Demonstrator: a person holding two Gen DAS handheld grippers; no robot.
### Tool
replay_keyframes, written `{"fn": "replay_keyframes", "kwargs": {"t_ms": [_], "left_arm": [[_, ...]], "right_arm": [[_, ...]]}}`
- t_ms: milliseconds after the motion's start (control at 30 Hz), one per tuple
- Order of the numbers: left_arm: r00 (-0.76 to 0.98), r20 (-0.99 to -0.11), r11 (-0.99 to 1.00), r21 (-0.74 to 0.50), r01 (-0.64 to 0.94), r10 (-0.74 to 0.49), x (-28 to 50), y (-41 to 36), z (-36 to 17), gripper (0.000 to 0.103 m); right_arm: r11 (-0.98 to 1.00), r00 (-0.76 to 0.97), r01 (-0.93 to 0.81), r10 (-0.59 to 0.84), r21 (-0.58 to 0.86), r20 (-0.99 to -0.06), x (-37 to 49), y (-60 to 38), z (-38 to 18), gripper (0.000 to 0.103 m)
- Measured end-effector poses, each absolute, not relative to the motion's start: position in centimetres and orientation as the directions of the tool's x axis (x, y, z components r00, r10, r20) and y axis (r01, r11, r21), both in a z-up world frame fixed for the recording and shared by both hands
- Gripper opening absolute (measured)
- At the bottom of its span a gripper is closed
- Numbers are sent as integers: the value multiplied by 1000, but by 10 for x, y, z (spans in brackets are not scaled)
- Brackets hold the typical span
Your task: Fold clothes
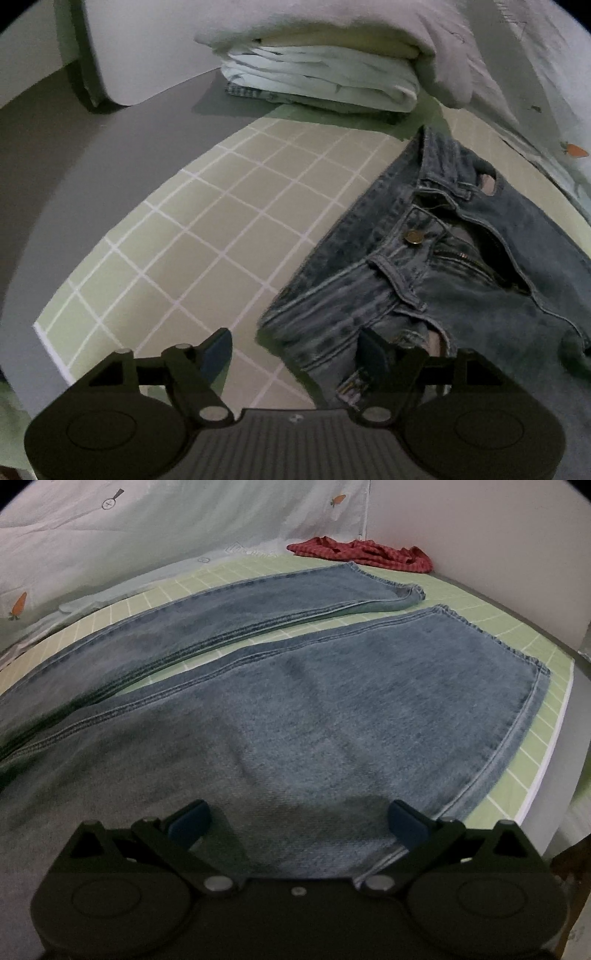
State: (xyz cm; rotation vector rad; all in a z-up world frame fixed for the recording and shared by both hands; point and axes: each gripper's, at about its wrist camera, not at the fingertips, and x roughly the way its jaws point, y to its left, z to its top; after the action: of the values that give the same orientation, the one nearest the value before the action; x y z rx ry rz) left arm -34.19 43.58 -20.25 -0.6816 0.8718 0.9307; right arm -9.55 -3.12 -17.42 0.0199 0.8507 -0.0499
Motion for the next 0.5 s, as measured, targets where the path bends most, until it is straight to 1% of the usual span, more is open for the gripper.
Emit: {"fn": "replay_keyframes", "kwargs": {"t_ms": [100, 300, 367, 433, 500], "left_arm": [[320, -856, 430, -130, -893, 406, -342, 432, -196, 77], [371, -822, 476, -142, -868, 431, -326, 408, -176, 80], [391, -817, 481, -162, -862, 425, -319, 393, -171, 81], [410, -811, 486, -182, -855, 418, -312, 378, -167, 86], [432, -812, 503, -205, -840, 391, -302, 358, -165, 86]], "right_arm": [[1000, 658, 18, -13, -1, -753, -94, -34, -174, 103], [994, 662, -101, 95, 37, -743, -92, -49, -172, 103], [989, 658, -134, 132, 56, -741, -90, -57, -171, 103], [981, 647, -176, 177, 80, -741, -87, -65, -169, 103], [967, 626, -227, 237, 117, -743, -84, -75, -167, 103]]}}
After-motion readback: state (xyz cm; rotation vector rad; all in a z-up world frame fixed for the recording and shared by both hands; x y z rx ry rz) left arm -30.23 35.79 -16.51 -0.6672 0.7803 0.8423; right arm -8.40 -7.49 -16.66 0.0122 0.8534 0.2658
